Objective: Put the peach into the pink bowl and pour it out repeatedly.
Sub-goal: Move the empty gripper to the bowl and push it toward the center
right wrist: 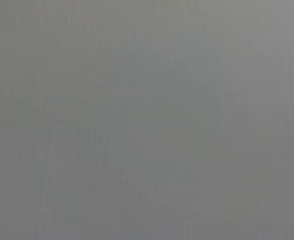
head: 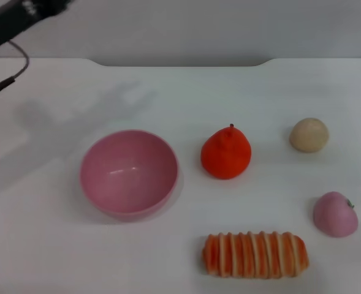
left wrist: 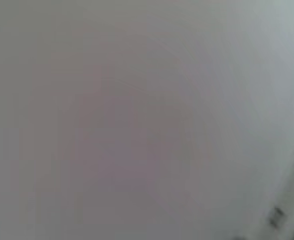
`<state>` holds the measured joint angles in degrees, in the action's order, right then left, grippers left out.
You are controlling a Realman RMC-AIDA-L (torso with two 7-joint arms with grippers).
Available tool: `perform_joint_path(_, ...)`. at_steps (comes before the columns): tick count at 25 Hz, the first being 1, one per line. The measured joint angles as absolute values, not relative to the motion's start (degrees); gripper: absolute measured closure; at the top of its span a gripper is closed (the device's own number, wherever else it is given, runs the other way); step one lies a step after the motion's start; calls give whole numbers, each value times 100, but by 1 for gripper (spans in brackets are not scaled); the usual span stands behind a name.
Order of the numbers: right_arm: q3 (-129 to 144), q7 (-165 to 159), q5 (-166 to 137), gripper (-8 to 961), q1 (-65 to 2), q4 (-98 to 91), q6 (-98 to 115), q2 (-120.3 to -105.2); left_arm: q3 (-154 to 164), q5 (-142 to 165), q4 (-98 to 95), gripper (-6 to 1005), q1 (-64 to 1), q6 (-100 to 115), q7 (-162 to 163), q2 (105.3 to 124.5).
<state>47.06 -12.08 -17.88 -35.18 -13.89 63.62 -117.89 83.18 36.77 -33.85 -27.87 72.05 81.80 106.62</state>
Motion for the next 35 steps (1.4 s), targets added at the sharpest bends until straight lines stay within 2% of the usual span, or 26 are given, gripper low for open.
perform_joint_path(2, 4759, -1213, -1788, 419, -3522, -1389, 6360, -11777, 7904, 5587, -3984, 388, -3103, 7491, 10207, 10356)
perform_joint_path(3, 4805, -1214, -1789, 419, -3528, -1389, 6355, -11770, 7700, 6103, -4084, 388, -3187, 7639, 10630, 10339)
perform_joint_path(7, 5056, -1221, -1793, 419, -3569, -1389, 6348, -11722, 6624, 8712, -4781, 387, -3491, 8425, 12432, 10383)
perform_joint_path(13, 5338, -1223, -1794, 419, -3609, -1354, 6336, -11698, 6393, 10822, -5777, 386, -3541, 8836, 13844, 10421)
perform_joint_path(18, 5398, -1190, -1794, 418, -3548, -1340, 6336, -11868, 6291, 11344, -6043, 385, -3541, 8928, 14014, 10470)
perform_joint_path(20, 5445, -1212, -1793, 418, -3554, -1232, 6338, -11891, 6219, 11728, -6178, 385, -3542, 8968, 14065, 10515)
perform_joint_path(21, 5482, -1215, -1793, 418, -3561, -1182, 6342, -11897, 6172, 12501, -6301, 385, -3513, 8998, 14076, 10676)
perform_joint_path(23, 5581, -1216, -1793, 418, -3583, -1086, 6349, -11905, 6131, 12824, -6413, 384, -3426, 8999, 14048, 10801)
perform_joint_path(24, 5631, -1216, -1792, 418, -3595, -1039, 6348, -11907, 6131, 12824, -6413, 384, -3426, 8999, 14048, 10801)
perform_joint_path(25, 5648, -1216, -1785, 418, -3604, -1007, 6344, -11907, 6093, 12914, -6563, 384, -3310, 9006, 14010, 10895)
perform_joint_path(28, 5663, -1217, -1763, 418, -3628, -949, 6339, -11909, 6084, 12920, -6686, 384, -3250, 9036, 14010, 10961)
perform_joint_path(29, 5657, -1215, -1761, 418, -3631, -947, 6337, -11909, 6081, 13009, -6908, 383, -3192, 9088, 14060, 11060)
perform_joint_path(34, 5612, -1209, -1756, 418, -3590, -974, 6336, -11882, 6066, 13277, -7094, 383, -3182, 9082, 14203, 11177)
perform_joint_path(35, 5608, -1206, -1756, 418, -3552, -992, 6336, -11880, 6050, 13923, -7334, 383, -3297, 9062, 14499, 11410)
